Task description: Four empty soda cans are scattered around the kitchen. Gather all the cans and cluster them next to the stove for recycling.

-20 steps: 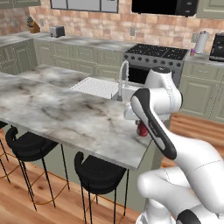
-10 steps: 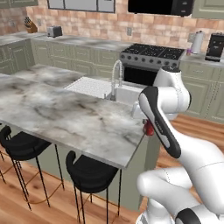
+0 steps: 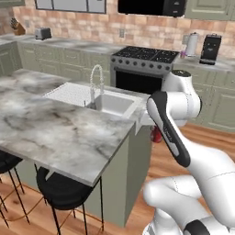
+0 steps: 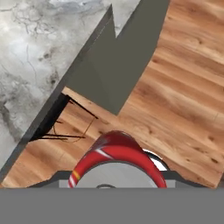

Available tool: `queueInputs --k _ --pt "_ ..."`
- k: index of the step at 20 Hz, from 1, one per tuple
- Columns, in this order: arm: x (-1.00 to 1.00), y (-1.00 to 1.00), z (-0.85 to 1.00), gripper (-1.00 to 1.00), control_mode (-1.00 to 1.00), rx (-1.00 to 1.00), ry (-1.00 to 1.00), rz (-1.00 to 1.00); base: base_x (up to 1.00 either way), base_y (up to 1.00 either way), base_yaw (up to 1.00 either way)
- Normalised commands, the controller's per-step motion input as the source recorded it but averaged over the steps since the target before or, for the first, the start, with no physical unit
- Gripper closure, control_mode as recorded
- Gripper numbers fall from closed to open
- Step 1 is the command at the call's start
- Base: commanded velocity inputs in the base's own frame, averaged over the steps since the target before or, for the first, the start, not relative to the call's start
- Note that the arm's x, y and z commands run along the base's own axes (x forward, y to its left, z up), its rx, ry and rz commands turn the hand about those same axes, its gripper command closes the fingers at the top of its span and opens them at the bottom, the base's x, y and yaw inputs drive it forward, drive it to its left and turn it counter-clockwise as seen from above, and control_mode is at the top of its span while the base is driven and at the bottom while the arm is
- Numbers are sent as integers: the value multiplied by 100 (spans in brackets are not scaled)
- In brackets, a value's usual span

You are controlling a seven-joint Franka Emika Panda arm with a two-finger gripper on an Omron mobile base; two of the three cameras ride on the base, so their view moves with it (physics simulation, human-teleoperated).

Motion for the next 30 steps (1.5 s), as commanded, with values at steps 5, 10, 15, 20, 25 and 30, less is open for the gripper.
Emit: queueInputs --k 5,10,15,20,25,30 --pt "0 0 0 100 100 0 0 0 19 -13 -37" --pt "0 0 0 100 100 0 0 0 14 -5 -40" --pt "0 0 0 100 100 0 0 0 45 6 -31" --pt "0 0 0 100 100 0 0 0 91 -7 -10" --pt "0 0 0 100 100 0 0 0 86 -18 -9" --pt "0 0 0 100 100 0 0 0 81 -19 -11"
